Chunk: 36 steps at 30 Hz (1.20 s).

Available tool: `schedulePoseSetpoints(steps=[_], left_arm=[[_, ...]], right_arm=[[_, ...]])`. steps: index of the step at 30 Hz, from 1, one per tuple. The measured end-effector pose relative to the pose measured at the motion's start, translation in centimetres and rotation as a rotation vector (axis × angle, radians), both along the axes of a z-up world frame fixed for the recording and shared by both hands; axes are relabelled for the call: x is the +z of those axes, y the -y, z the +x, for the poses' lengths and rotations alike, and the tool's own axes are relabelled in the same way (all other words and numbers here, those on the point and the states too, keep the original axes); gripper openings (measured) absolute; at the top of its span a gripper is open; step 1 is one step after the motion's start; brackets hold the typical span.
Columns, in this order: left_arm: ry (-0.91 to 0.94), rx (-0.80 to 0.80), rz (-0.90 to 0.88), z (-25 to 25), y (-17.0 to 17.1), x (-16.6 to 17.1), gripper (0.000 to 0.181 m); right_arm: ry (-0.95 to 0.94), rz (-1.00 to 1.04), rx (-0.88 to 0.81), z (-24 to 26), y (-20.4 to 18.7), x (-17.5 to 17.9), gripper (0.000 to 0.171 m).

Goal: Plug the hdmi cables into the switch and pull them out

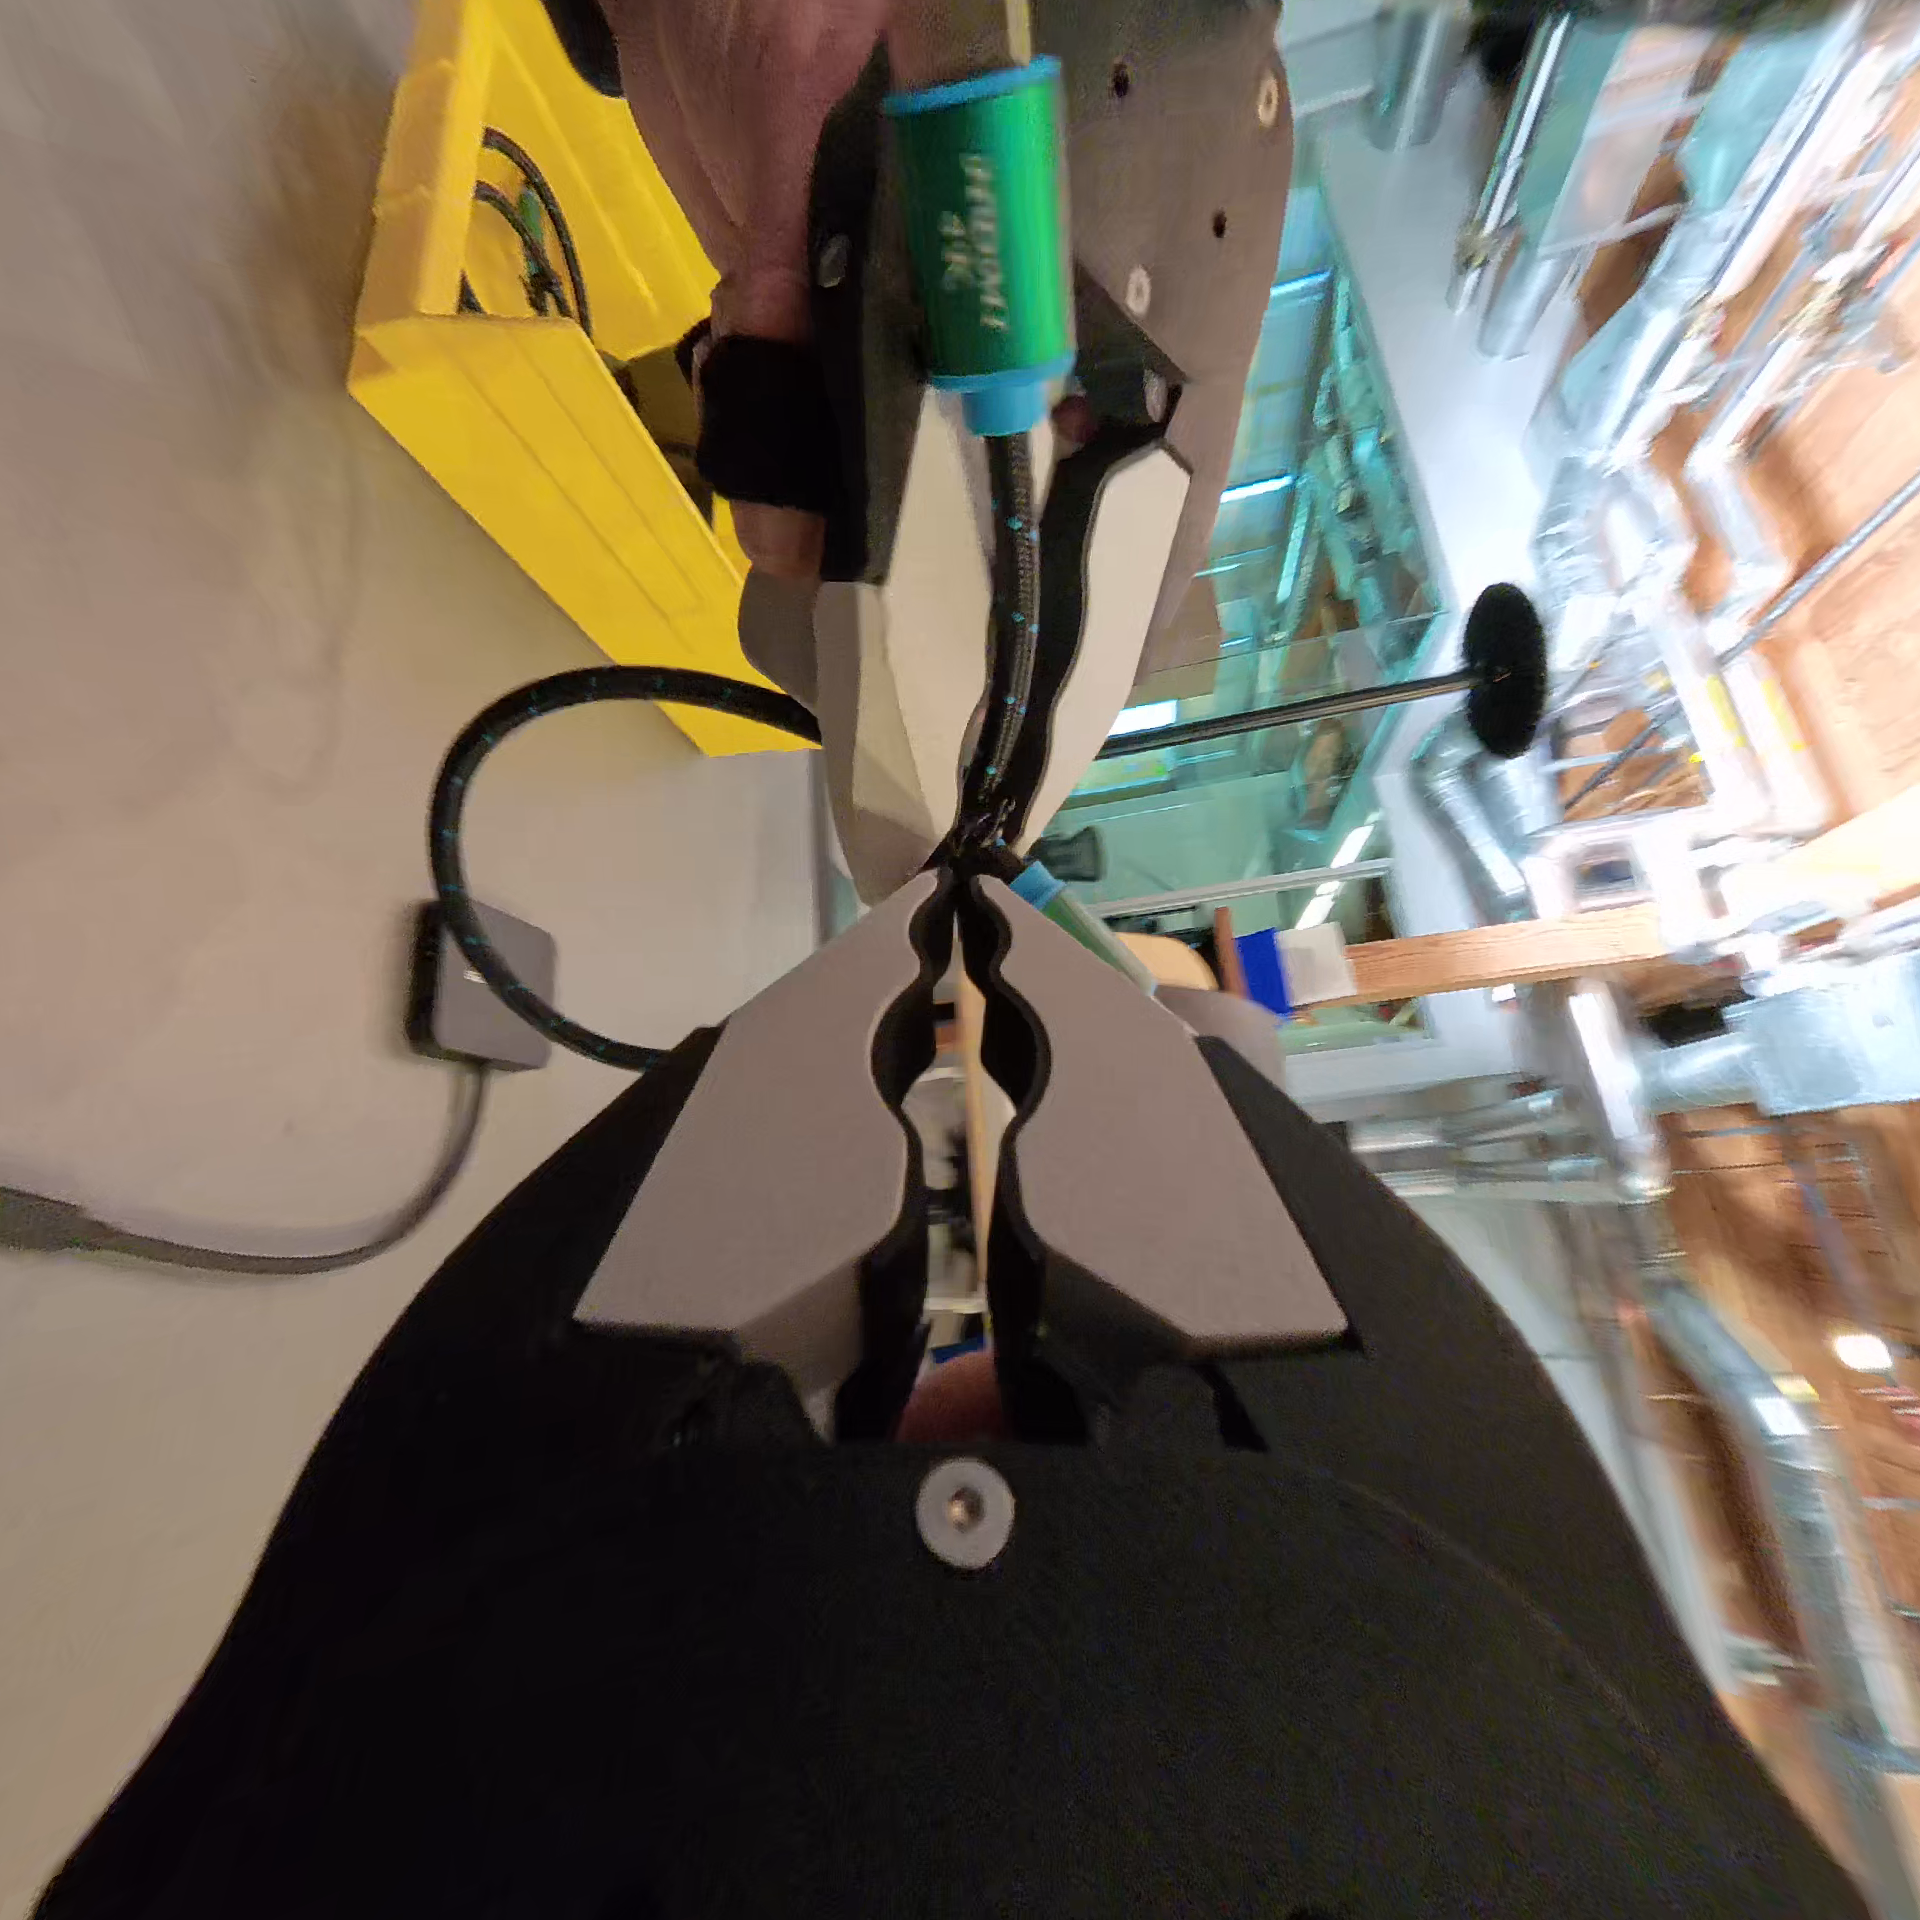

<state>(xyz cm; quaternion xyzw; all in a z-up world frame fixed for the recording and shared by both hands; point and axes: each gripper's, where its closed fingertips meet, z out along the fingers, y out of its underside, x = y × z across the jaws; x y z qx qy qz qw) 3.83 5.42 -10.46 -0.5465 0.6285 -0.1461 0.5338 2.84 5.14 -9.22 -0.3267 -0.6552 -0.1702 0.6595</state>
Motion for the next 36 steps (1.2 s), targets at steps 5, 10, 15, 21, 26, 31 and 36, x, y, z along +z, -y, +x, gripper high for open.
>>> schedulePoseSetpoints(steps=[5, 10, 15, 21, 26, 31, 36], left_arm=[[-0.046, 0.013, 0.177, -0.1, -0.3, 0.2, 0.019], [-0.156, 0.029, 0.522, -0.4, -0.8, 0.5, 0.018], [-0.200, 0.030, 0.831, -0.3, -0.8, 1.2, 0.018], [-0.180, 0.039, 1.039, -0.1, -0.5, 1.3, 0.018], [-0.190, 0.081, 0.950, -0.4, -1.6, 0.5, 0.017], [-0.182, 0.121, 0.719, -0.9, -2.9, -0.2, 0.017], [-0.173, 0.113, 0.603, -0.5, -2.5, -0.6, 0.018]], right_arm=[[-0.193, -0.407, 0.074, -0.1, -0.1, -0.1, 0.000], [-0.515, -1.003, 0.230, -0.3, 0.2, -0.4, 0.000], [-0.818, -1.551, 0.490, -0.4, 1.6, -0.2, 0.000], [-1.098, -1.843, 0.717, -0.7, 2.6, -0.1, 0.000], [-1.110, -1.532, 0.552, -0.5, 1.9, -0.6, 0.012], [-0.807, -0.853, 0.213, 0.3, 1.5, 0.0, 0.019], [-0.488, -0.380, -0.004, 0.1, 0.6, 0.0, 0.010]])
